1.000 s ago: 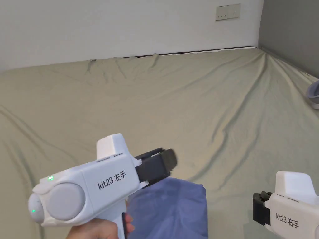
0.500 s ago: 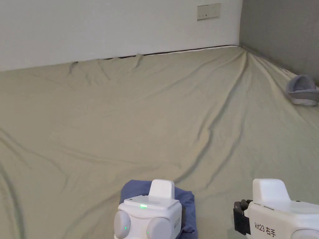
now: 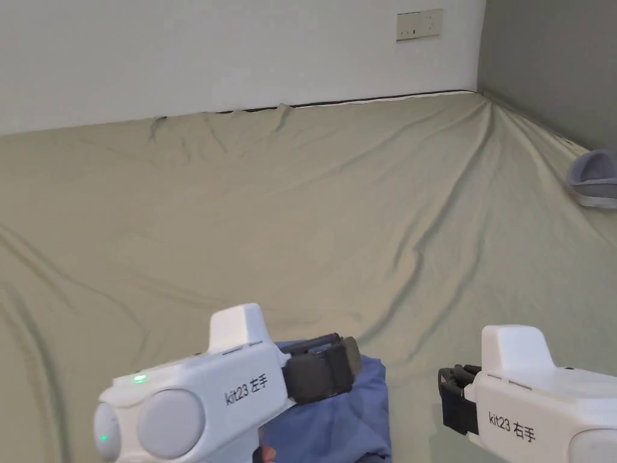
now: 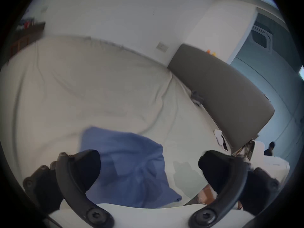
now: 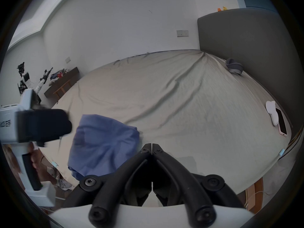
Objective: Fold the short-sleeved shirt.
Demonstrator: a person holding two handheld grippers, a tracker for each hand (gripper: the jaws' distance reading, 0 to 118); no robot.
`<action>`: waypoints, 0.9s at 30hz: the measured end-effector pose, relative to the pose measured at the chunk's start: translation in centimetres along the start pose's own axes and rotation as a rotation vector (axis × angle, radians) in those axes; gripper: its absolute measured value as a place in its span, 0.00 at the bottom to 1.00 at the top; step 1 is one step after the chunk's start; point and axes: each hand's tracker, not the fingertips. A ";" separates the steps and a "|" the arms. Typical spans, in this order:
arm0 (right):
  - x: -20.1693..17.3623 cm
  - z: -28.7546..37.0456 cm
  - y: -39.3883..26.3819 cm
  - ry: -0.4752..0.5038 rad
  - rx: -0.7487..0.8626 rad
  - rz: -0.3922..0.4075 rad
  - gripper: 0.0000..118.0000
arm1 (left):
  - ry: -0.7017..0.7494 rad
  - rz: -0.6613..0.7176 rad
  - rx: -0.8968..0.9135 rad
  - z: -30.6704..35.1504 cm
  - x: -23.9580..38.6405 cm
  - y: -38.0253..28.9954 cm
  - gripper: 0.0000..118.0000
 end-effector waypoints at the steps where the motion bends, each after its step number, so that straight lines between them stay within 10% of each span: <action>1: -0.2 0.2 0.2 0.011 0.009 0.008 0.00 | -0.001 -0.040 0.036 1.6 0.2 0.0 0.98; 6: -1.7 1.1 1.1 0.079 0.053 0.055 0.00 | 0.107 -0.125 0.034 6.3 -0.4 0.1 0.86; 9: -2.4 1.2 1.4 0.129 0.061 0.064 0.00 | 0.128 -0.088 0.041 8.0 -1.6 -0.8 0.00; 13: -2.7 0.2 1.9 0.334 0.071 0.068 0.00 | 0.039 0.092 0.028 8.3 -4.3 -1.9 0.00; 20: 0.4 -9.3 0.4 0.691 -0.174 -0.258 0.00 | 0.002 0.141 0.050 7.8 -6.2 -1.5 0.00; 27: 1.7 -14.5 -2.0 0.649 -0.285 -0.323 0.00 | -0.015 0.127 -0.032 4.1 -7.3 -0.7 0.00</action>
